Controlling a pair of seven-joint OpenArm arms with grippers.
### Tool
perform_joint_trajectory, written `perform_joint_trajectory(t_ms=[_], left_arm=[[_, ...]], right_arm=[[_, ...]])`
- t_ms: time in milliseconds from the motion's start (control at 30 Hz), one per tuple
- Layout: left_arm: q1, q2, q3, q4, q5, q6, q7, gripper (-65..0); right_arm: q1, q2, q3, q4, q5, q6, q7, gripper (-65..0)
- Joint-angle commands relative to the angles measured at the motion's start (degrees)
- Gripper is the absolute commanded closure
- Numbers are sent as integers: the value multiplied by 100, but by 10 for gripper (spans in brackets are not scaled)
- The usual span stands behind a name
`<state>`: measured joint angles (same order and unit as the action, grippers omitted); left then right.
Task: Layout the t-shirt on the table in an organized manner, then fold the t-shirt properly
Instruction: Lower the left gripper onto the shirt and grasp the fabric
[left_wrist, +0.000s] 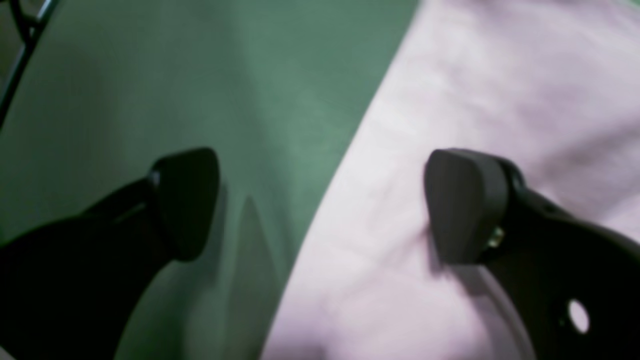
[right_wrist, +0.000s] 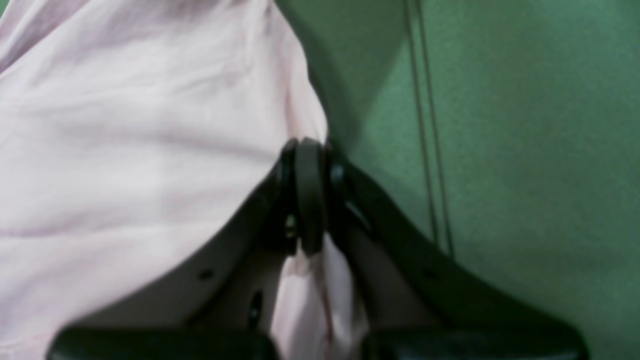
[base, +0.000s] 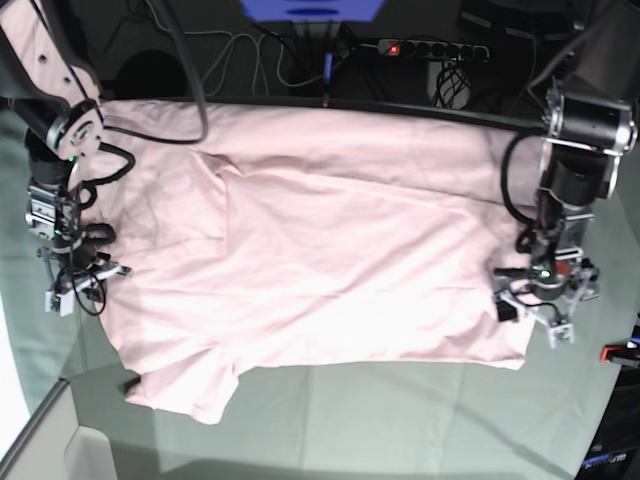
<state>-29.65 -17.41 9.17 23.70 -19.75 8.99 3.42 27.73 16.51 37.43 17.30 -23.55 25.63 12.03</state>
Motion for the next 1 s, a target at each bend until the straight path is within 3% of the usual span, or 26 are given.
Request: perform_joint_trajectory(t_ms=[0,233,400,467,667,800,967], left_arm=[[-178,22,151,-28,28,-33,-65,-642],[-152,154,1004,-520,1,-42,-645,-640],[-125,189,1066,-766,-8,-42,-883,-633],[15,189,1066,-722,-8,-42,-900,-587],[332,198,1013,-722,-25,-42,-1489,-351],[490,198,1013,-722,-113,-42,-1806,-377],[517,128,1022,-590,-1142,-42,-1920,-428]], right_arm=[[45,41,-2,-3,-93,17,-285,0],[45,41,-2,-3,-93,17,-285,0],[45,41,-2,-3,-93,17,-267,0],[45,41,-2,-3,-93,17,-267,0],[45,41,-2,-3,-93,17,-267,0],[45,41,-2,-3,-93,17,-276,0],[45,41,-2,-3,-93,17,-276,0]])
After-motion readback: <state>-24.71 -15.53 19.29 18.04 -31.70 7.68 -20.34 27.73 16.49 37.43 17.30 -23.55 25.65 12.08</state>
